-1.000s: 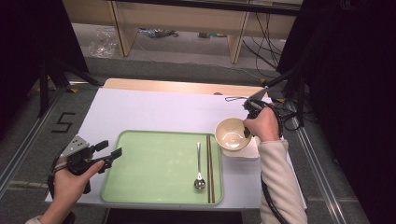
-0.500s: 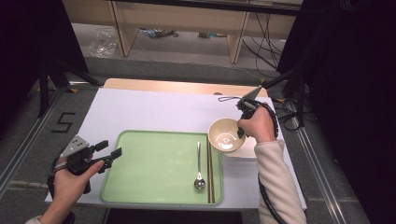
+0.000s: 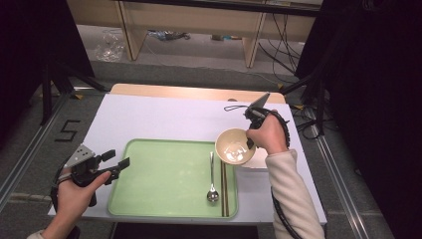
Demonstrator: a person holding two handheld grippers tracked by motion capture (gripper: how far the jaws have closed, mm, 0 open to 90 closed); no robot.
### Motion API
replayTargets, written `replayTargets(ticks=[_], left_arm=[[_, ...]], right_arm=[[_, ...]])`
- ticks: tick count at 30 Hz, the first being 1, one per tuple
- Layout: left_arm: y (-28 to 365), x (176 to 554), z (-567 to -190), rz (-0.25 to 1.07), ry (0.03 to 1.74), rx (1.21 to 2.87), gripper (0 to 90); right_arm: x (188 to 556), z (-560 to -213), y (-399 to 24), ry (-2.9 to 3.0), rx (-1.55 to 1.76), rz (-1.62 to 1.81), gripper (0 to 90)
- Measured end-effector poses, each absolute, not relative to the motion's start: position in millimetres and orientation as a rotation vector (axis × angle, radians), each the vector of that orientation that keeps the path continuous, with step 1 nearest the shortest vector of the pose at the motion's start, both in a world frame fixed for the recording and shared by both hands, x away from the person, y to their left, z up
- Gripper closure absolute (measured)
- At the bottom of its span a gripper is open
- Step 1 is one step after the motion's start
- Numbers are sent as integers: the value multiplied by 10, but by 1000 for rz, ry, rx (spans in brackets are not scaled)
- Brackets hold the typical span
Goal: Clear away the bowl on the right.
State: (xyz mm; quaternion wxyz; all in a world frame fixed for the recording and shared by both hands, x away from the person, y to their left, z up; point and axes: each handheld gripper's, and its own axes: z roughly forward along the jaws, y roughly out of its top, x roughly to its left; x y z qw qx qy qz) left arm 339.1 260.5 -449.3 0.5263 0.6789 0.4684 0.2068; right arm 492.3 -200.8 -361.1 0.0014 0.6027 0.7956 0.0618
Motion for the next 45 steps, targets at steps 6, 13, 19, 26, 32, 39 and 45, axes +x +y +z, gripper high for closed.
replayTargets(ticks=[6, 13, 19, 26, 32, 39, 45], left_arm=[[2608, 3392, -4492, 495, 1121, 1622, 318], [2608, 3390, -4490, 496, 1121, 1621, 318], [2610, 3390, -4490, 496, 1121, 1620, 318], [2607, 3391, -4490, 497, 1120, 1622, 318], [2609, 3391, -4492, 495, 1120, 1621, 318], [2606, 3391, -4493, 494, 1120, 1624, 318], [2605, 3390, -4494, 493, 1119, 1626, 318]], right_arm=[[4902, -3619, -1915, 2519, 1857, 188, 859], [4873, -3620, -1832, 2533, 1820, 193, 859], [4858, -3615, -1765, 2573, 1801, 183, 859], [4836, -3629, -1703, 2594, 1755, 201, 859], [4818, -3636, -1630, 2610, 1760, 197, 859], [4800, -3662, -1552, 2629, 1743, 195, 859], [4794, -3686, -1485, 2671, 1692, 205, 859]])
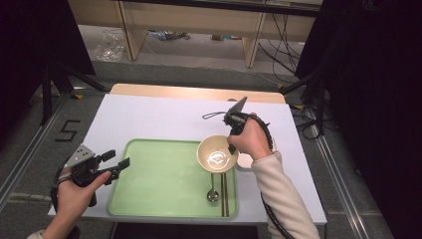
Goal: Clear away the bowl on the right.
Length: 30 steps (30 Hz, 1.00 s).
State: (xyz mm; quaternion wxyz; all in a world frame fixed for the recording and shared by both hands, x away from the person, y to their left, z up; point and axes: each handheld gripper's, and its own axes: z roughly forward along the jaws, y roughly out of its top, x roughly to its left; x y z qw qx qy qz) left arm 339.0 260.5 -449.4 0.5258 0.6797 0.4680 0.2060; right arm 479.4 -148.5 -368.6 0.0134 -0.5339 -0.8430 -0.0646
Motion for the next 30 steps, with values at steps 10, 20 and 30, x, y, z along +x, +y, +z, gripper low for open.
replayTargets(ticks=[10, 20, 30], left_arm=[[2606, 3390, -4493, 494, 1119, 1624, 318], [2607, 3390, -4492, 495, 1119, 1624, 318], [2608, 3391, -4493, 494, 1119, 1624, 318]], right_arm=[[4761, -3745, -1335, -2628, -1596, -239, 859], [4732, -3824, -1199, -2638, -1524, -265, 859], [4723, -3960, -1057, -2622, -1444, -236, 859]])
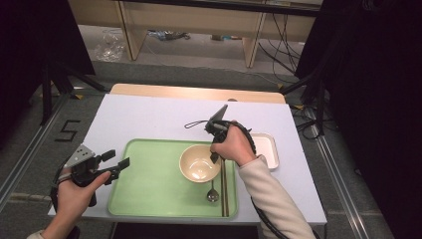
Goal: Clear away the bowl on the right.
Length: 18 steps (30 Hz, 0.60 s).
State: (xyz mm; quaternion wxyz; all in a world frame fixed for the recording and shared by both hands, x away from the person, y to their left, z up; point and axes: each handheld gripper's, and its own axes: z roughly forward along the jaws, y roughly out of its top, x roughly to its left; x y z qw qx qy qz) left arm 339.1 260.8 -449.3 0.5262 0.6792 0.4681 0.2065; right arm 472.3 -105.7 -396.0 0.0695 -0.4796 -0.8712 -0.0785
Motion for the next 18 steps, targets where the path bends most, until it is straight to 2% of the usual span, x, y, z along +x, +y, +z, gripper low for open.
replayTargets(ticks=[18], left_arm=[[2606, 3395, -4497, 490, 1116, 1622, 318]], right_arm=[[4681, -4138, -833, -2595, -1437, -263, 856]])
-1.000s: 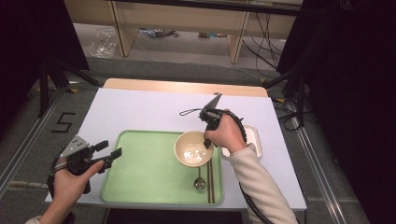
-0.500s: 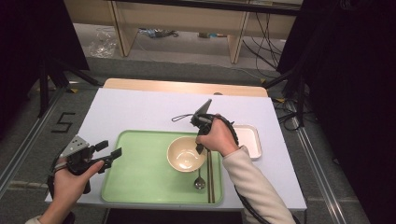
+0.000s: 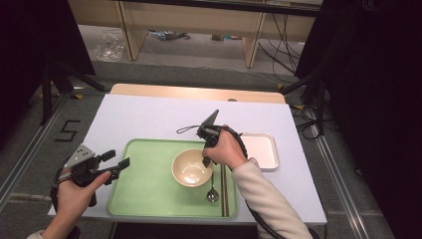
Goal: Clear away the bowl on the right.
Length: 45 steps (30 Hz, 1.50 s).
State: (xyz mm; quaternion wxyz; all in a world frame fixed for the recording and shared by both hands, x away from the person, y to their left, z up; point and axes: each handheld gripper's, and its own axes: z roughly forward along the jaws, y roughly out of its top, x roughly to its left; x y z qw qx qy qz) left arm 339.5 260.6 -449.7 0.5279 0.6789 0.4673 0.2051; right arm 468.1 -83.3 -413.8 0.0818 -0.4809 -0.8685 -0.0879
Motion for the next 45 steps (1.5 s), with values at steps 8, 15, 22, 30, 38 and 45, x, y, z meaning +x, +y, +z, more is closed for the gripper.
replayTargets(ticks=[8, 15, 22, 30, 38, 45], left_arm=[[2605, 3397, -4498, 490, 1114, 1621, 318], [2607, 3396, -4497, 490, 1114, 1621, 318], [2606, 3397, -4498, 489, 1113, 1621, 318], [2604, 3391, -4496, 491, 1119, 1625, 318], [2605, 3391, -4496, 491, 1119, 1625, 318], [2605, 3390, -4495, 494, 1121, 1625, 318]], right_arm=[[4678, -4208, -775, -2593, -1423, -271, 853], [4670, -4275, -727, -2601, -1408, -252, 850], [4681, -4300, -729, -2601, -1402, -260, 852], [4714, -4157, -855, -2660, -1388, -330, 673], [4731, -3887, -1046, -2652, -1385, -451, 608], [4760, -3673, -1284, -2609, -1439, -558, 581]])
